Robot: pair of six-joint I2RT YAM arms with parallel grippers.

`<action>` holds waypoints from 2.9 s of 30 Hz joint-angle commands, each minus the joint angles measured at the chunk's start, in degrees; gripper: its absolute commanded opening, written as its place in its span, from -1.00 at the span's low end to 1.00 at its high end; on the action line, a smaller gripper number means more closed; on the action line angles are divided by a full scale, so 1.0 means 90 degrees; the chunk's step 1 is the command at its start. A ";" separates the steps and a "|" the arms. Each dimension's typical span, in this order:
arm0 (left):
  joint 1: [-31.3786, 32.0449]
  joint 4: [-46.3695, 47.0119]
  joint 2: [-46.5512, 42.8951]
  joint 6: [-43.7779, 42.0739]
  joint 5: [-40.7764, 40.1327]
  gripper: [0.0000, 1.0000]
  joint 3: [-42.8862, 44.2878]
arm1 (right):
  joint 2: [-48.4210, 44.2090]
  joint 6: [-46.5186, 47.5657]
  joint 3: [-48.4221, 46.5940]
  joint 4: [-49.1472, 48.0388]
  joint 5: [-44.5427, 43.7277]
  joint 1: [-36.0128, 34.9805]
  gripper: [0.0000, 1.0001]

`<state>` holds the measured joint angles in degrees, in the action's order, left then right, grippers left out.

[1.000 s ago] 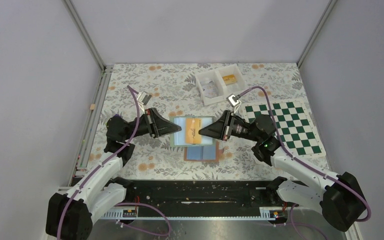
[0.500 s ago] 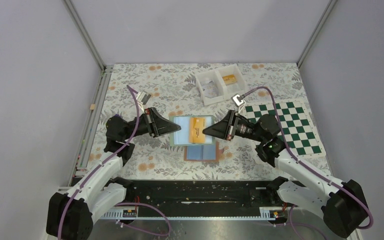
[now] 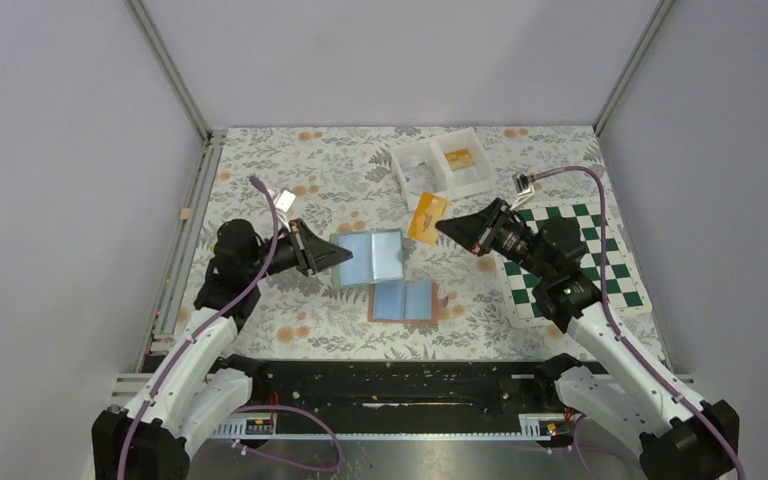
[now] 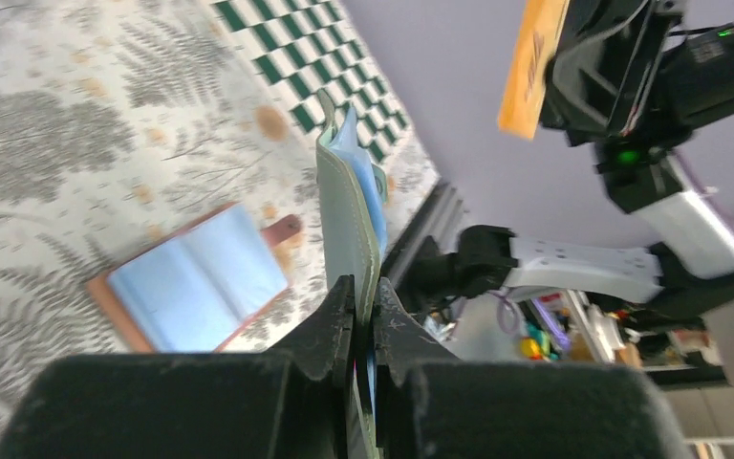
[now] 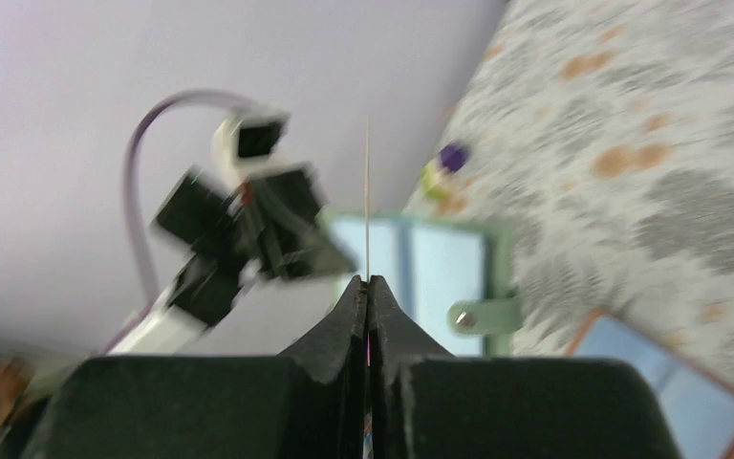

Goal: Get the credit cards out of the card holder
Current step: Remove the credit card from the card holder, then place the credit card in the storage box.

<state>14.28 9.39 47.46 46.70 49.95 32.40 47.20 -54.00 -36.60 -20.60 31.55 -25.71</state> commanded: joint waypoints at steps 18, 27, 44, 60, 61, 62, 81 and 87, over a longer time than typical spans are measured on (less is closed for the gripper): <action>0.0678 -0.2492 -0.0608 -0.2467 -0.2452 -1.00 0.0327 | 0.5818 -0.0822 -0.2967 -0.0891 -0.5339 0.1123 -1.00; 0.1006 -0.2511 -0.0517 -0.2555 -0.2457 -1.00 0.0396 | 0.7329 -0.2101 -0.4229 -0.0434 -0.5538 0.1167 -1.00; 0.1109 -0.2509 -0.0333 -0.2610 -0.2297 -1.00 0.0452 | 0.8615 -0.3474 -0.5394 0.0494 -0.6037 0.1168 -1.00; 0.1108 -0.2501 -0.0149 -0.2635 -0.2289 -1.00 0.0491 | 0.9679 -0.4335 -0.7324 0.2820 -0.6121 0.1168 -1.00; 0.1102 -0.2507 -0.0138 -0.2639 -0.2284 -1.00 0.0494 | 0.9728 -0.4291 -0.7406 0.2883 -0.6127 0.1168 -1.00; 0.1100 -0.2499 -0.0132 -0.2640 -0.2283 -1.00 0.0493 | 0.9779 -0.4281 -0.7508 0.3019 -0.6154 0.1168 -1.00; 0.1098 -0.2469 -0.0201 -0.2613 -0.2238 -1.00 0.0477 | 0.9803 -0.3734 -0.8083 0.3549 -0.6001 0.1241 -0.50; 0.1099 -0.2392 -0.0327 -0.2565 -0.2120 -1.00 0.0422 | 0.9256 -0.3125 -0.8030 0.3532 -0.5768 0.1342 -0.33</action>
<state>24.05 -16.21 46.26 23.77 28.64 33.80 137.69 -86.85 -107.13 10.04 -19.79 -14.66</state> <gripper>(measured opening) 0.047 0.304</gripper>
